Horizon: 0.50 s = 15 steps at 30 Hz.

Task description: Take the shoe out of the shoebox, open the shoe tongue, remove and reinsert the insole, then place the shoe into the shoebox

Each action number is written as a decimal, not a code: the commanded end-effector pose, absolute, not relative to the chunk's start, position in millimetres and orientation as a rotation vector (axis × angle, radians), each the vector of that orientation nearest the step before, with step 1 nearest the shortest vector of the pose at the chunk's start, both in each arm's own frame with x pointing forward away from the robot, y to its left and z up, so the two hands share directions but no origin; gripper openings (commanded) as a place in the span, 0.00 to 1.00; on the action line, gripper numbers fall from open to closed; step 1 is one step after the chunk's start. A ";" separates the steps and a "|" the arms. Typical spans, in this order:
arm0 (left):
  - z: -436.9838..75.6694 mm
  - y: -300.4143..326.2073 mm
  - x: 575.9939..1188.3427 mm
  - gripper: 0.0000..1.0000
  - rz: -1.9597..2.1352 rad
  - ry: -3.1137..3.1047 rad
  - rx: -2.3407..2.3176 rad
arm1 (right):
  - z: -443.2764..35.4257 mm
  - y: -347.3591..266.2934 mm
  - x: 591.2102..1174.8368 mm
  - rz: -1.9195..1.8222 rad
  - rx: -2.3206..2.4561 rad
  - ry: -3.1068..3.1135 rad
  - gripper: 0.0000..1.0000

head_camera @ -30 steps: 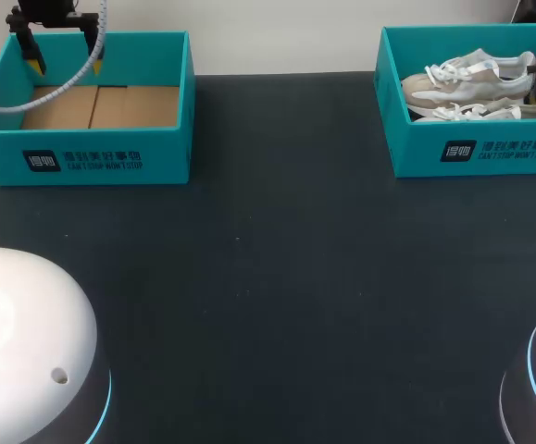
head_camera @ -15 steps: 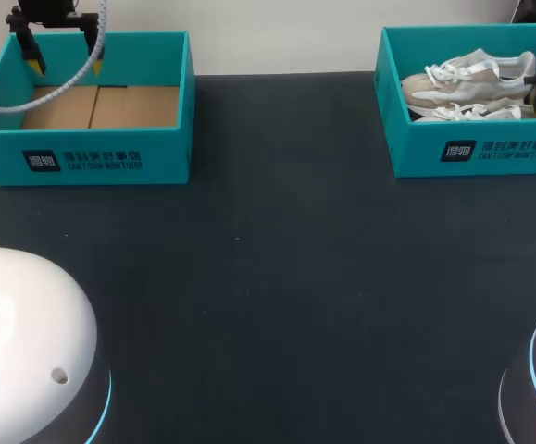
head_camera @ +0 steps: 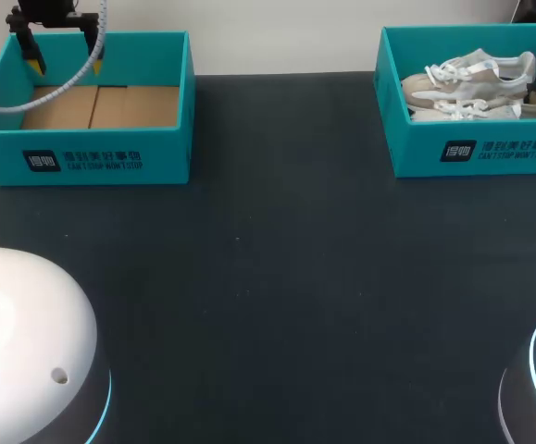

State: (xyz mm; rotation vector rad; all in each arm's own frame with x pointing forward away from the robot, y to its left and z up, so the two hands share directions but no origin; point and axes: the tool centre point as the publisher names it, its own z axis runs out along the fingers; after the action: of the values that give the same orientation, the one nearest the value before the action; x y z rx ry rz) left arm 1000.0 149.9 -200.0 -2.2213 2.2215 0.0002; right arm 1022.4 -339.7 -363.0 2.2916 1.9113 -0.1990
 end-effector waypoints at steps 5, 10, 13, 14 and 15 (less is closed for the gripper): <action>-200.0 149.9 1000.0 1.00 0.000 2.222 -2.221 | -344.1 -340.3 1019.1 -0.207 2.260 1.891 0.00; -200.0 149.9 1000.0 1.00 0.000 2.222 -2.221 | -311.4 -341.9 1014.8 -0.190 2.232 1.889 0.00; -200.0 149.9 1000.0 1.00 0.000 2.222 -2.221 | -288.6 -342.6 1012.8 -0.186 2.219 1.883 0.00; -200.0 149.9 1000.0 1.00 0.000 2.222 -2.221 | -280.9 -342.9 1012.4 -0.200 2.222 1.875 0.00; -200.0 149.9 1000.0 1.00 0.000 2.222 -2.221 | -273.4 -342.7 1012.1 -0.171 2.212 1.863 0.00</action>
State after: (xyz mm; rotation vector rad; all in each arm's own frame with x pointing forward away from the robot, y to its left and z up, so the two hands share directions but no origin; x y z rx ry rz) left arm 1000.0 149.8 -200.0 -2.2212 2.2215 0.0003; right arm 1024.0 -347.3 -304.7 2.2252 1.8792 -0.2045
